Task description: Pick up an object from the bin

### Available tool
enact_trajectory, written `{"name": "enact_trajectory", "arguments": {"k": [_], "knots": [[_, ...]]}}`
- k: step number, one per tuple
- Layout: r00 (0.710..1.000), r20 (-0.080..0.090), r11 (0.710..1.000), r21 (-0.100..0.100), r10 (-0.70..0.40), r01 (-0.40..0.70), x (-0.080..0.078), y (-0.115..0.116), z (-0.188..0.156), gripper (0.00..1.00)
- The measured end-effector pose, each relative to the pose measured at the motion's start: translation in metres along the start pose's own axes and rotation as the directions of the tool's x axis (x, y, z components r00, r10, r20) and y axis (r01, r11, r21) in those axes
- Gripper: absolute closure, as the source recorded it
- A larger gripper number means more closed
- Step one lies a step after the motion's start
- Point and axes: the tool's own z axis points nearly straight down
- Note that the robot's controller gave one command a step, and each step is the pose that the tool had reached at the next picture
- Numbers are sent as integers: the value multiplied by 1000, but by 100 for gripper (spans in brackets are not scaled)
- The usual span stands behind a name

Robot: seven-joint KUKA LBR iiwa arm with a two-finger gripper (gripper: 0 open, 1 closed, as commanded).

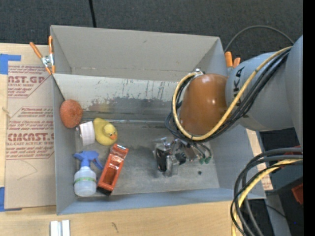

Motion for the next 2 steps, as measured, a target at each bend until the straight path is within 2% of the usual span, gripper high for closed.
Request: {"name": "enact_trajectory", "arguments": {"k": [1,2], "knots": [[998,13,998,4,-63,63,14,-52,16,100],[997,-3,997,0,-71,71,5,-55,-4,100]]}}
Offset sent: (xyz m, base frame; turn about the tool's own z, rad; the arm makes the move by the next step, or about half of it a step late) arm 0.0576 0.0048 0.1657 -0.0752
